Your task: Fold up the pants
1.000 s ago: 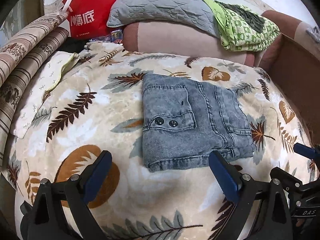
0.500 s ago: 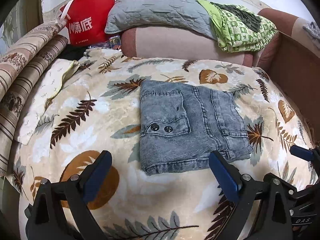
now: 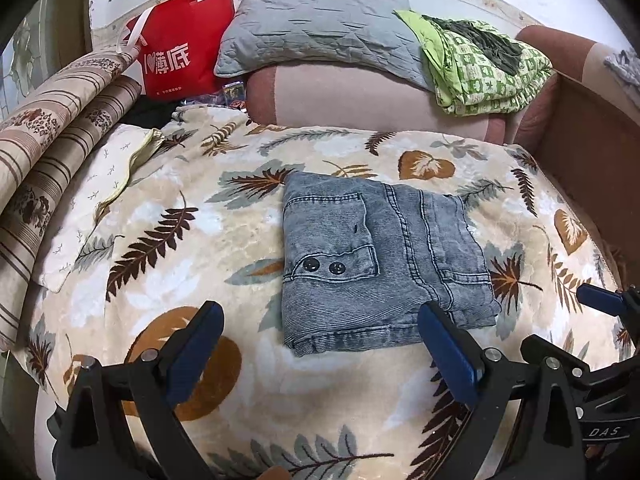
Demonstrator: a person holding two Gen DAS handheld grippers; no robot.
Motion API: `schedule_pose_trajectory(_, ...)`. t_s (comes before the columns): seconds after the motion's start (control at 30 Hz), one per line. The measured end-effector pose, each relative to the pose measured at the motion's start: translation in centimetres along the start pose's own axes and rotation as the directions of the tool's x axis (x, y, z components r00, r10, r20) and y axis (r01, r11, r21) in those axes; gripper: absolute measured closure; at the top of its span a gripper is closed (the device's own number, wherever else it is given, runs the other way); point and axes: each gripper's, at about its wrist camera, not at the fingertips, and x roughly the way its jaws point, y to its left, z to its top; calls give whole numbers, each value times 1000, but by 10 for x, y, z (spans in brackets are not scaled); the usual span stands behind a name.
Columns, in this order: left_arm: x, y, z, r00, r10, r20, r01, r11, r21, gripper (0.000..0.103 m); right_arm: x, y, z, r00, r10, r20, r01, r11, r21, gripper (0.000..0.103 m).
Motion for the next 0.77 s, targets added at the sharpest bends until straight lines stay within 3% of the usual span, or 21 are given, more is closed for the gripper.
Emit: schedule_pose_trajectory(0.77, 5, -9, 8, 999, -51, -9, 51, 998, 27, 4, 7, 2, 6, 1000, -13, -7, 12, 1000, -17, 0)
